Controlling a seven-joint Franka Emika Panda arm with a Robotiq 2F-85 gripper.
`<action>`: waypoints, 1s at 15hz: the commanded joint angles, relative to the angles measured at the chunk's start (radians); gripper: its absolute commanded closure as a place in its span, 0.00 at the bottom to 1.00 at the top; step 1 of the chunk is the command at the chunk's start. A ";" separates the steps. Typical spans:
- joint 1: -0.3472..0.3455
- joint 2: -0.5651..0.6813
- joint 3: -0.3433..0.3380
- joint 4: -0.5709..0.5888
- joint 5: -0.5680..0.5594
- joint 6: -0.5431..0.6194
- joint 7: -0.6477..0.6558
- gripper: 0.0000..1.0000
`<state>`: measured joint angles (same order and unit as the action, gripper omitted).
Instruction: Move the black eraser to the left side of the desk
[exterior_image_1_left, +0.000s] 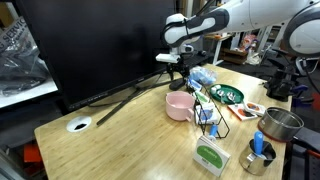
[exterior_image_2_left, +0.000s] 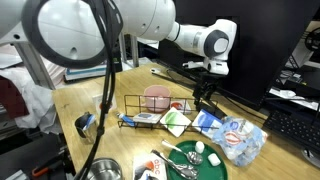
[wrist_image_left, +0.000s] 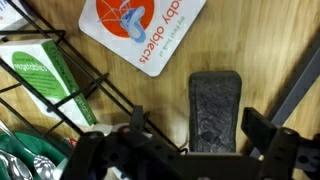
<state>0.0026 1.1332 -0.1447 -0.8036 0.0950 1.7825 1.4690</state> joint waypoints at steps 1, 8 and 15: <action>-0.023 0.068 0.032 0.121 0.001 -0.065 0.004 0.00; -0.022 0.129 0.023 0.186 0.018 -0.081 -0.002 0.00; -0.035 0.164 0.021 0.238 0.021 -0.070 -0.005 0.00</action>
<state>-0.0155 1.2642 -0.1343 -0.6323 0.1033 1.7381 1.4690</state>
